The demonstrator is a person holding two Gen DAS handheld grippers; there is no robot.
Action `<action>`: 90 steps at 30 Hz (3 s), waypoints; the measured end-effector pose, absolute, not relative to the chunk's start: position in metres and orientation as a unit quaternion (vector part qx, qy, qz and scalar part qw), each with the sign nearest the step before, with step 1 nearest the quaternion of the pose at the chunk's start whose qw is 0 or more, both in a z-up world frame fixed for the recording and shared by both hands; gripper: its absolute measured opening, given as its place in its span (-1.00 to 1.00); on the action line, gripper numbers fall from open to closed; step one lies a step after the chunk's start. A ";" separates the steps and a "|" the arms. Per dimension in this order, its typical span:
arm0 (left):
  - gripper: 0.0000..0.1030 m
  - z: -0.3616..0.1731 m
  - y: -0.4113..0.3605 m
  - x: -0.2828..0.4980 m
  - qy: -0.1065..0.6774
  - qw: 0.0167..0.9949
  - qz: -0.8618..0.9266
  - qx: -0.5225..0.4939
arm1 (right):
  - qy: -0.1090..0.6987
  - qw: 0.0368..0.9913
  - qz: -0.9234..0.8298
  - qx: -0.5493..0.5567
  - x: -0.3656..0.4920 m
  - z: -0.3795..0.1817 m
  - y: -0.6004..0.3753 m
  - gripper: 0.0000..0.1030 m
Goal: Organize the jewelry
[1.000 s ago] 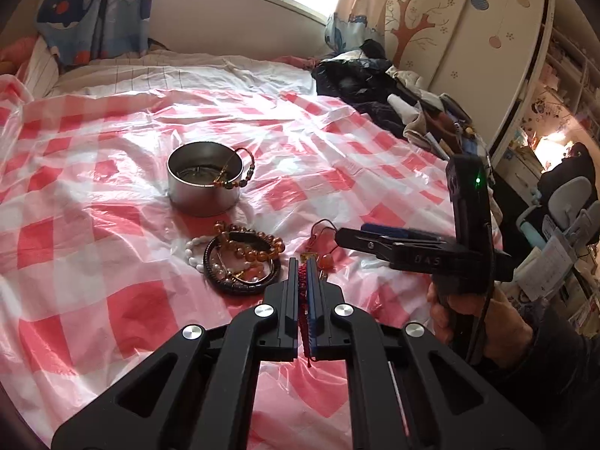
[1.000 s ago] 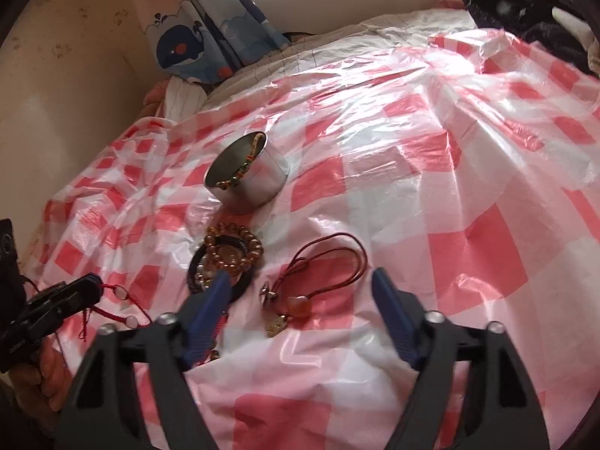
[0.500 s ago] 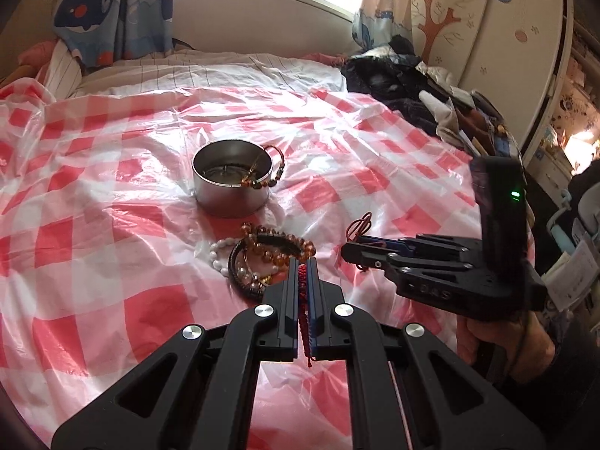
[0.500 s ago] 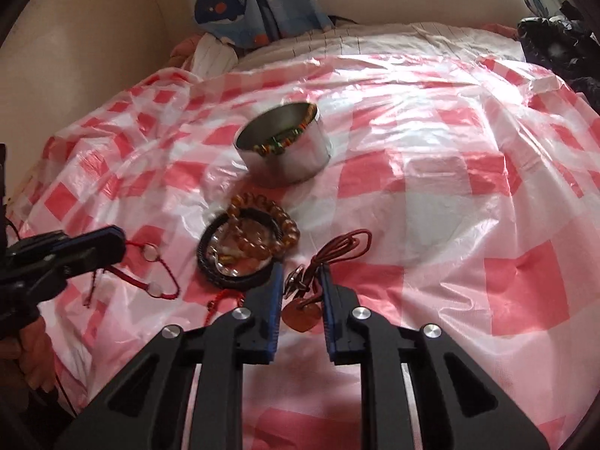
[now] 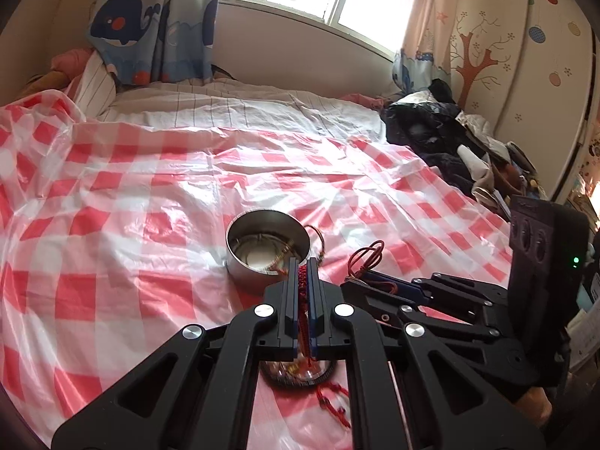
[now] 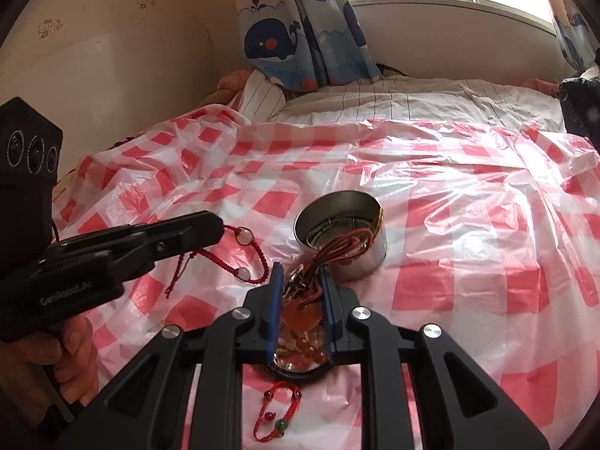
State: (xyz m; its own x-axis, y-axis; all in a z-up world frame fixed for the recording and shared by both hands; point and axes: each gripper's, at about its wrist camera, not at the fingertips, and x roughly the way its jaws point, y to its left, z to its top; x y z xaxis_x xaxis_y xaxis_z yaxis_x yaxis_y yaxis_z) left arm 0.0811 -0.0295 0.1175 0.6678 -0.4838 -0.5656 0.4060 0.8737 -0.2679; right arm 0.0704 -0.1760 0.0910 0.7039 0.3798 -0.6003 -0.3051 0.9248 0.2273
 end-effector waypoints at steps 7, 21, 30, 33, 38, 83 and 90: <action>-0.93 0.110 -0.043 0.132 0.325 0.914 -0.231 -0.079 | 0.340 0.919 0.196 0.045 0.118 0.083 -0.176 -0.62; -0.49 0.078 -0.047 0.174 0.391 0.894 -0.203 -0.079 | 0.410 0.893 0.171 0.072 0.143 0.059 -0.200 0.20; -0.18 0.083 -0.021 0.133 0.395 0.895 -0.194 -0.067 | 0.431 0.868 0.207 0.133 0.144 0.047 -0.199 0.09; -0.15 0.083 -0.017 0.124 0.394 0.895 -0.196 -0.068 | 0.433 0.868 0.204 0.129 0.145 0.045 -0.195 -0.32; -0.13 0.085 -0.020 0.121 0.390 0.895 -0.206 -0.068 | 0.441 0.868 0.178 0.144 0.149 0.038 -0.206 -0.51; -0.03 0.037 -0.058 0.073 0.440 0.870 -0.222 0.018 | 0.458 0.862 0.153 0.153 0.061 0.022 -0.221 -0.35; -0.03 0.035 -0.048 0.083 0.447 0.868 -0.216 0.000 | 0.464 0.852 0.175 0.169 0.079 0.009 -0.205 -0.62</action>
State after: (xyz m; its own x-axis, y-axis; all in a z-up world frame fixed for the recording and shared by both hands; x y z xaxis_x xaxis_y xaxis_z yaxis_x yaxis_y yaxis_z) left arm 0.0832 -0.0480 0.0351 0.5063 -0.3745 -0.7768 0.3753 0.9067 -0.1925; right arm 0.0787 -0.2050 0.0091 0.5088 0.4552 -0.7306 -0.1418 0.8815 0.4505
